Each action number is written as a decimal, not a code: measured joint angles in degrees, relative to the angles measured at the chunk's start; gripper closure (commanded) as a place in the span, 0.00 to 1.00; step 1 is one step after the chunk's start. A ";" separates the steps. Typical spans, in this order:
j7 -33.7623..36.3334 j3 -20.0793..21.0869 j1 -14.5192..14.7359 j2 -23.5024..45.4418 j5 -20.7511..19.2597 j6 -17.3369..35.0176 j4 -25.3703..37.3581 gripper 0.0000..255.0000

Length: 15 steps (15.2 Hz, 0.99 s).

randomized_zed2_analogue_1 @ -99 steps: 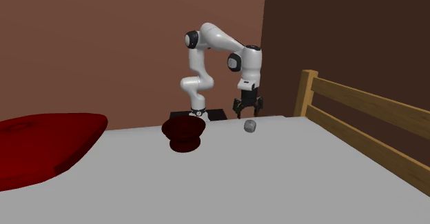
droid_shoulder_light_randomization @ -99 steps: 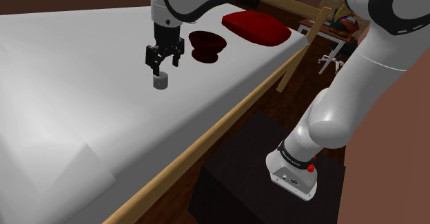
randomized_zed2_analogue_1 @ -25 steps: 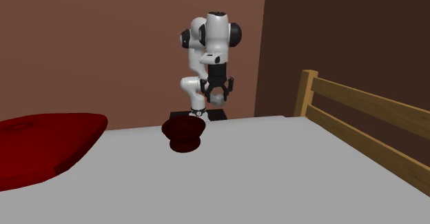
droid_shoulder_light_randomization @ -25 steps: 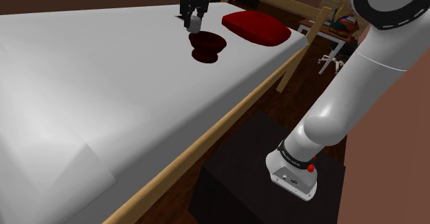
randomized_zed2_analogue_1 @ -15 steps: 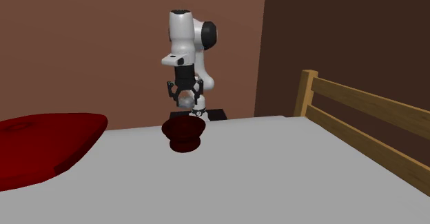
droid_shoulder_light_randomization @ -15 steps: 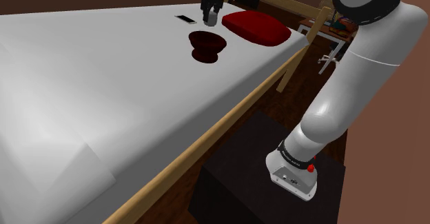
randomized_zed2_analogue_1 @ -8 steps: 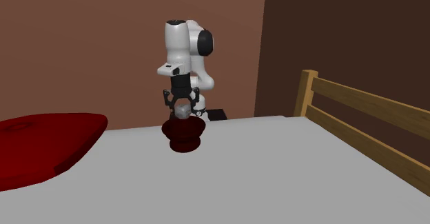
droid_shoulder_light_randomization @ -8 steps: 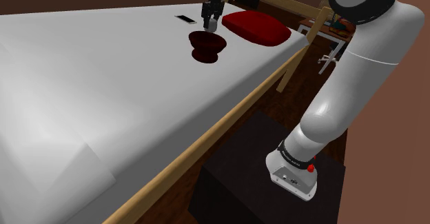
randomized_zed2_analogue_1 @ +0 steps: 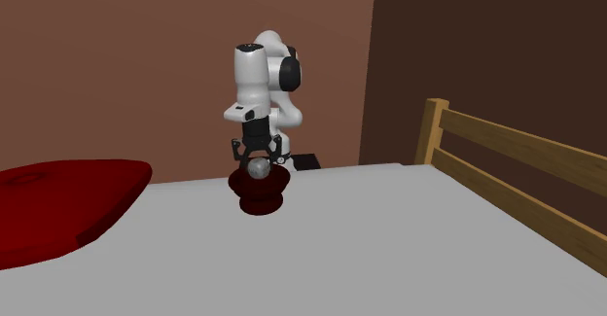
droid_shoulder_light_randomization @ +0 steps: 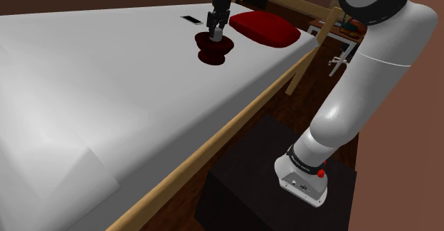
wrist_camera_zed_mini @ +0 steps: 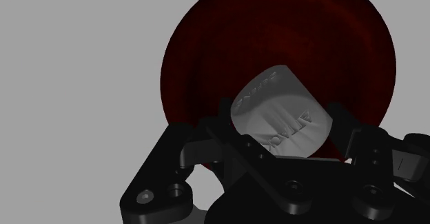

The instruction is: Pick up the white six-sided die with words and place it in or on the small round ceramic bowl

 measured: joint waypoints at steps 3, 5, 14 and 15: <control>-0.02 -0.01 -0.01 -0.06 0.00 0.23 -0.27 1.00; -0.02 -0.01 -0.01 -0.06 0.00 0.25 -0.29 1.00; 0.05 0.02 0.03 -0.09 -0.01 -1.94 1.92 0.00; 0.18 0.08 0.11 -0.11 -0.01 -3.74 3.75 0.00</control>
